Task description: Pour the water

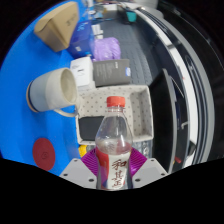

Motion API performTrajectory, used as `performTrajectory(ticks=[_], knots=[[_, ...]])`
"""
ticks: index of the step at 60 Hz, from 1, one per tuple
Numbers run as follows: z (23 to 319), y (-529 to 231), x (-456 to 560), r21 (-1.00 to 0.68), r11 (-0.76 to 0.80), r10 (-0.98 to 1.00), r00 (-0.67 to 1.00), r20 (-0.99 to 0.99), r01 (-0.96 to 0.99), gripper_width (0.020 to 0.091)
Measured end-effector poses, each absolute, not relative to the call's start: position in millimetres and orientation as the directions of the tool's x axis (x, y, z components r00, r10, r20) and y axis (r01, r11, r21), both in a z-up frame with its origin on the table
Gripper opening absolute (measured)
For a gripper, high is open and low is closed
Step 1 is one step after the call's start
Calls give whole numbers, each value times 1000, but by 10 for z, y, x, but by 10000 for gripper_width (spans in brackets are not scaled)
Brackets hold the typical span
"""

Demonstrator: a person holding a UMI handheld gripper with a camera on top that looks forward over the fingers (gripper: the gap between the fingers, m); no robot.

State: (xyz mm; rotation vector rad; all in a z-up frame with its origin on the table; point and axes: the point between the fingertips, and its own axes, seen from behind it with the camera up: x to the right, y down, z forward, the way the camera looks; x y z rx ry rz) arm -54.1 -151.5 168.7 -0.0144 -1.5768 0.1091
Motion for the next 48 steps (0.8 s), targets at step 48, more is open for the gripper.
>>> performTrajectory(ticks=[48], knots=[[1895,-1880,-501,303,949,-294,104,950,-87,356]])
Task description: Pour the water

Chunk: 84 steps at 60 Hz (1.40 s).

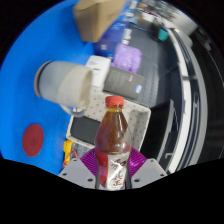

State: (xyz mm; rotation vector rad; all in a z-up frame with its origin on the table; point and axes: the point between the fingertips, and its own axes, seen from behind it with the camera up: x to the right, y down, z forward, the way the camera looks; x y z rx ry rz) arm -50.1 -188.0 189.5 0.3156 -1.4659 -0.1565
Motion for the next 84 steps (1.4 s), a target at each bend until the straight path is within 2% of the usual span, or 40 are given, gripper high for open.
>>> performTrajectory(ticks=[6,11,19,27,35,49,50,59,65,73,75,76,77,79,84], knots=[[1918,-1826,-491,-10,992,14,27,1000,-123,375],[1846,-1787,-487,-341,935,334,-82,939,-97,375],[1903,-1719,-494,-711,700,693,-179,698,-61,375],[1797,-1695,-510,-920,393,884,-280,375,8,376],[1580,-1763,-448,-982,173,930,-342,138,75,375],[1101,-1677,-468,-988,96,944,-325,52,121,386],[1168,-1676,-466,-993,78,944,-326,43,93,387],[1166,-1620,-451,-995,55,944,-328,26,78,391],[1160,-1648,-433,-995,69,945,-323,44,69,478],[1141,-1630,-406,-994,61,949,-313,31,87,558],[1123,-1616,-379,-993,55,951,-308,21,101,620],[1114,-1609,-361,-993,52,952,-306,17,107,702],[1107,-1600,-341,-992,50,953,-304,13,113,695],[1090,-1580,-294,-991,48,954,-299,9,123,809],[1043,-1532,-137,-989,39,958,-286,-4,142,836]])
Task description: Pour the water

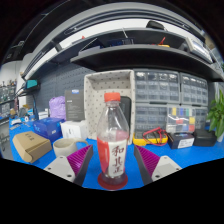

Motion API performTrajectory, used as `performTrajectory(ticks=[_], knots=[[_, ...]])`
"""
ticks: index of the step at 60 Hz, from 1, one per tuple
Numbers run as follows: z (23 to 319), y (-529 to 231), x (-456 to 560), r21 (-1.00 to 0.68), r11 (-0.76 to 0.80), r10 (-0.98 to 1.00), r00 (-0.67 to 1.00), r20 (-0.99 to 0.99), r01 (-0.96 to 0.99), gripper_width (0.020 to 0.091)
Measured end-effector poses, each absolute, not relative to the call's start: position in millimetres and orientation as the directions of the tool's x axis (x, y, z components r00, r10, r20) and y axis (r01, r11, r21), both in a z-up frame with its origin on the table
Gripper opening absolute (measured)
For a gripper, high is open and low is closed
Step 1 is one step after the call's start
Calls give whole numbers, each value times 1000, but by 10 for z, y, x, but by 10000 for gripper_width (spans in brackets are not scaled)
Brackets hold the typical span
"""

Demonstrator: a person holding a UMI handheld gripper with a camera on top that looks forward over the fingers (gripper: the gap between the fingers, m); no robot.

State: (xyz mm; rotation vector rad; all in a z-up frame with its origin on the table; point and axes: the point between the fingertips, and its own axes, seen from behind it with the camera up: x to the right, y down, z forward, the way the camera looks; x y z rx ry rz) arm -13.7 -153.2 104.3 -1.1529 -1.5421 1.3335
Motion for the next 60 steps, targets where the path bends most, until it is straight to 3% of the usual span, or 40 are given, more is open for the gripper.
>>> performTrajectory(ticks=[14,41,60], knots=[[927,-1218,340,-985,37,985,-174,8,167,836],[1480,-595,793,-994,10,999,-34,6,105,839],[1561,-343,987,-994,-9,999,39,-5,109,839]])
